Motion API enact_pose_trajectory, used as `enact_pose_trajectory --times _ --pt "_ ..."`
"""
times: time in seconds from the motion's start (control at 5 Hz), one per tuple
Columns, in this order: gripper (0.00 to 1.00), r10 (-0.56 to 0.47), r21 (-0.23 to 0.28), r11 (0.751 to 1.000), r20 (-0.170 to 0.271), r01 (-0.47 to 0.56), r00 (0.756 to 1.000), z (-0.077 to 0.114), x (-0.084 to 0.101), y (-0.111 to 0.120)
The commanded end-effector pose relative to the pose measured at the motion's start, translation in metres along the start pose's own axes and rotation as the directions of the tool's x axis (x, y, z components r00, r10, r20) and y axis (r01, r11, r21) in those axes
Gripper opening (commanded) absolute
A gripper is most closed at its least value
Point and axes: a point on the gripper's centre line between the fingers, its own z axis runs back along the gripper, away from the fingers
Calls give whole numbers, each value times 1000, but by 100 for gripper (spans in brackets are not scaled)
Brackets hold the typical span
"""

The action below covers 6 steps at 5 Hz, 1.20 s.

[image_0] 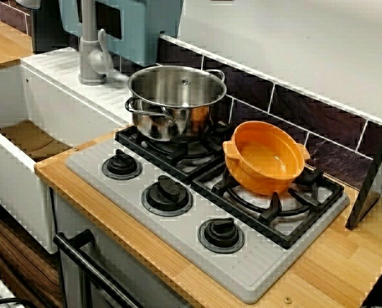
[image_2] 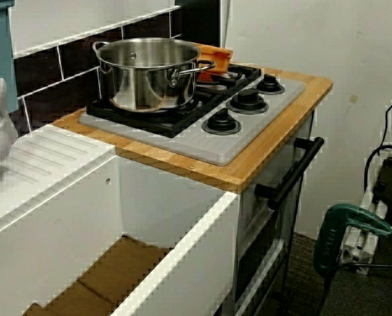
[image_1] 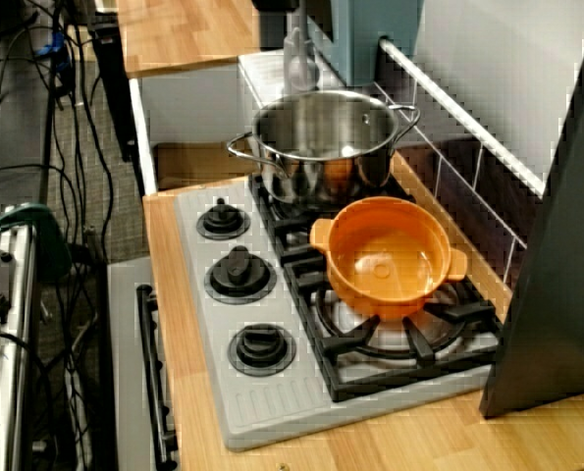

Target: Lift pot from stove

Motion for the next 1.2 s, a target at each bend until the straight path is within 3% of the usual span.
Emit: enact_pose_trajectory --times 0.0,0.4,0.6,0.8,1.0 --pt "100 136 104 985 -4 -135 991 5 5 -13" --pt "100 136 104 985 -4 -135 991 5 5 -13" --pt "100 276 133 952 18 -275 961 -16 26 -21" --pt "100 292 137 947 12 -290 956 -30 46 -27" --pt "100 273 150 952 -20 -267 962 -46 59 -29"
